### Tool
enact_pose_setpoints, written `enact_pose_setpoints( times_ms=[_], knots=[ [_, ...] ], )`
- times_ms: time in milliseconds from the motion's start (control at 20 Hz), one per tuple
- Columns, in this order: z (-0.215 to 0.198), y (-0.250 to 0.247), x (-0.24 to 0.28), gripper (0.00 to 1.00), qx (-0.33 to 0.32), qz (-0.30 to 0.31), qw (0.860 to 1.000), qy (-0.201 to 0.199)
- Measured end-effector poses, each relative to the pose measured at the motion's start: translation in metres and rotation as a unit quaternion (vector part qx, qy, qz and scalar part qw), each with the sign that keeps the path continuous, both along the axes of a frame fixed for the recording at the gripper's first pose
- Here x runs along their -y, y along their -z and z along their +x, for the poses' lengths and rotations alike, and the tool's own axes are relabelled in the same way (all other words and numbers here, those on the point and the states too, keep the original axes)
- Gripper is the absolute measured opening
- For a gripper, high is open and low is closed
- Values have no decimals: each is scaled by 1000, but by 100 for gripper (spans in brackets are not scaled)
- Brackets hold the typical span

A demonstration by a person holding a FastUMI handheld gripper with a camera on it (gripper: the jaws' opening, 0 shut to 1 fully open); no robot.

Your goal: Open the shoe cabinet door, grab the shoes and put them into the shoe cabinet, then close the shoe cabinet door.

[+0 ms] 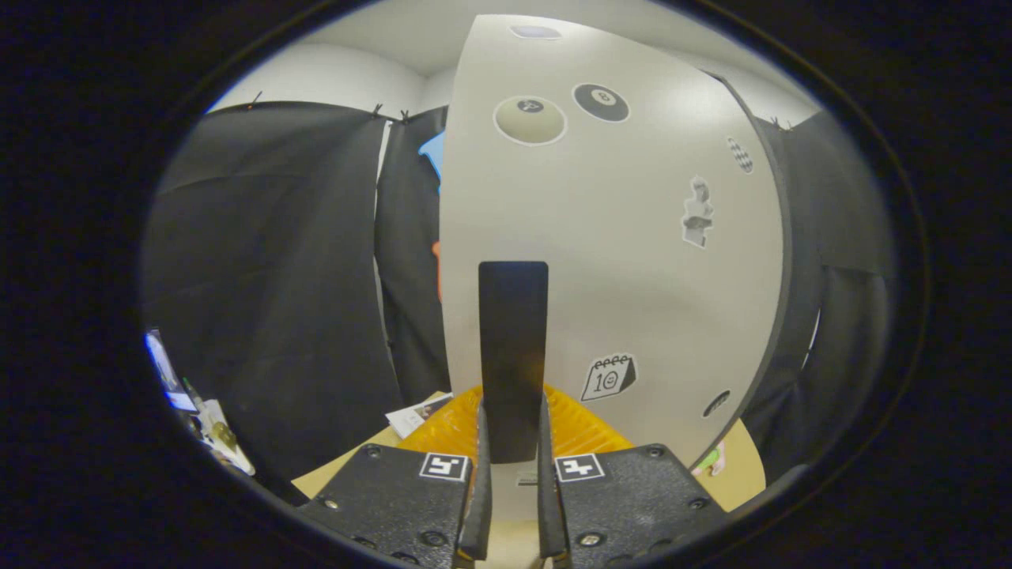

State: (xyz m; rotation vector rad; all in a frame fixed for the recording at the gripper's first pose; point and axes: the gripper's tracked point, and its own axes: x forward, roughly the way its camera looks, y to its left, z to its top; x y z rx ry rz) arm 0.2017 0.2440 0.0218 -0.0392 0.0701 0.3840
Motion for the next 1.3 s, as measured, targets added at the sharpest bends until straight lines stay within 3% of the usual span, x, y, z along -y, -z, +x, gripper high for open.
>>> enact_pose_setpoints(
  times_ms=[550, 800, 950, 1300],
  knots=[
    [-106, 11, 148, 19, -12, 21, 997, 77],
    [-121, 10, 221, 10, -12, 26, 990, 137],
    [-120, 12, 252, 5, -13, 23, 990, 142],
    [-110, 13, 321, 4, -15, 2, 991, 136]
  ],
)
